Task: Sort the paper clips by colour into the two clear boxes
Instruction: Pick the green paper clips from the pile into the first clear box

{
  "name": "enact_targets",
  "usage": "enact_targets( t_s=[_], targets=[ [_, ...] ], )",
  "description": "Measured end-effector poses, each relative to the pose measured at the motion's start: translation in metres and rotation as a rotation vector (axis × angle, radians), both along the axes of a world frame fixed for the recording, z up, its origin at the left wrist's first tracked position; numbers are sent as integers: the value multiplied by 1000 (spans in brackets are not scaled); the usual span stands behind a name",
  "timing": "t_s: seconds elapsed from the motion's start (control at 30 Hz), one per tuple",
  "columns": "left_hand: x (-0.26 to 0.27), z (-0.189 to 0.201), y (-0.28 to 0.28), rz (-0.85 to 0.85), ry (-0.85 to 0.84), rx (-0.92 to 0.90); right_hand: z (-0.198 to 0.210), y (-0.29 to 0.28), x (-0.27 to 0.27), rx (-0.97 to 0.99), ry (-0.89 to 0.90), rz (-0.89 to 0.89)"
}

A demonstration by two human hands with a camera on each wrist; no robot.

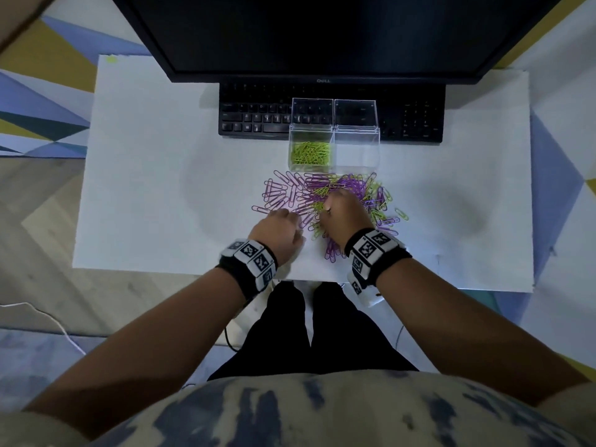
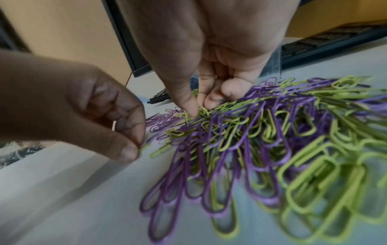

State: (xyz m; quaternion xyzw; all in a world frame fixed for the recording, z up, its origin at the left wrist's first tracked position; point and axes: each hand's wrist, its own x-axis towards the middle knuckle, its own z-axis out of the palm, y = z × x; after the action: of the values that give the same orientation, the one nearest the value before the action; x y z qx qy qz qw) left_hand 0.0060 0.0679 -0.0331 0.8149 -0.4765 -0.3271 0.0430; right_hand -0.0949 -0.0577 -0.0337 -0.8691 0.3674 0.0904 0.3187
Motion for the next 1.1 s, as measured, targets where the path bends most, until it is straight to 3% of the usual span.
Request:
enact_targets(
  t_s=[0.23,0.4,0.6,0.73,0.8,0.9,1.1],
  targets=[
    [-8,-11,6,-47,-34,-25,4,-14,-10,180,-38,-133],
    [-8,-10,7,-34,27,-62,14,-29,-21,560,-204,-358],
    [4,-5,0,355,319,-300,18,-34,-31,835,-337,-449],
    [6,0,-13,663,640,-258,17,-31,-30,1044,-397,-534],
    [5,0,-16,716,719,-245,17,-30,-29,1125,-427,-626],
    [-1,-2,-19,612,613,-220,17,-30,-28,1076,-388,-607],
    [-16,-9,-19,106,250,-214,15,-27,-31,465,-146,-200]
  ],
)
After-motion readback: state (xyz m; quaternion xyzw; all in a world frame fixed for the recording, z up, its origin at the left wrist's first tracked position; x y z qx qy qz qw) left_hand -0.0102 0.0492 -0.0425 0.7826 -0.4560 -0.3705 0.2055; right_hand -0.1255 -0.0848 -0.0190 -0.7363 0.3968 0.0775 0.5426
